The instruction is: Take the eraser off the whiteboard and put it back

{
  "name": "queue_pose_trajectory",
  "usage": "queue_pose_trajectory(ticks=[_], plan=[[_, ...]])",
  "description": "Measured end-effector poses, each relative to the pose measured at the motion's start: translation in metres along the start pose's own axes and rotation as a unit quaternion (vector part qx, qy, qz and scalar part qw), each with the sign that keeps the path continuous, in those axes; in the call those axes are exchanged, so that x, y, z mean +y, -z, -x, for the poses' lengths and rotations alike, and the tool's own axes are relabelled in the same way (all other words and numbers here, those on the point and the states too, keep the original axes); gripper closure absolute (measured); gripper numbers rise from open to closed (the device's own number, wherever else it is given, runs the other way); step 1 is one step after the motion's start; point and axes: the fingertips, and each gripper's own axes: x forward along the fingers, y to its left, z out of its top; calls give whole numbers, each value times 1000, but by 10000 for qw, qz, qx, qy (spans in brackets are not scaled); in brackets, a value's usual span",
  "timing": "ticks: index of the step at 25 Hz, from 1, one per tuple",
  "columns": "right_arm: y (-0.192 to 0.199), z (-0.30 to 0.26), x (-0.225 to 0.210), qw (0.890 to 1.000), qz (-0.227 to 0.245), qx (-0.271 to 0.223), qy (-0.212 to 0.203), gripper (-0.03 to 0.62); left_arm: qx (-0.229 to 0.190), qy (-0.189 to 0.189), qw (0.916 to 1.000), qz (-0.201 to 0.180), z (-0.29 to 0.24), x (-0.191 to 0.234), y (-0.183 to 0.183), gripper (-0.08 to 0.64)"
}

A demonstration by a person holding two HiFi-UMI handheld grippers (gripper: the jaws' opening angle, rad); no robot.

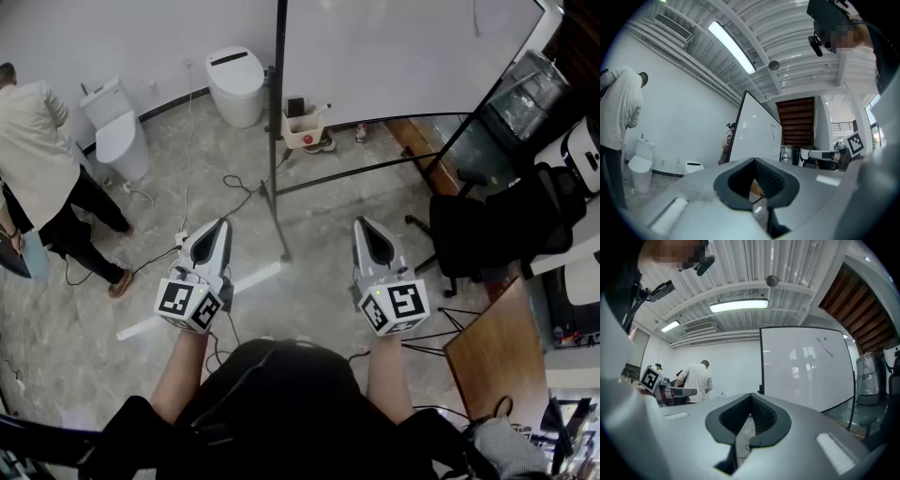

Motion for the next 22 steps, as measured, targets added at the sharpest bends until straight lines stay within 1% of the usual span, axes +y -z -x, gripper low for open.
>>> queue_pose_trajectory(ticks=[7,12,22], plan=[[0,0,-8,10000,-29,-12,0,583,-4,-33,10000,-17,-5,-3,0,555],[2,0,-12,9997,-209,-77,-112,583,-13,-65,10000,-30,-8,-6,2,555],[3,3,-26,9990,-416,-118,-123,583,-31,-122,9999,22,-11,-15,3,555]])
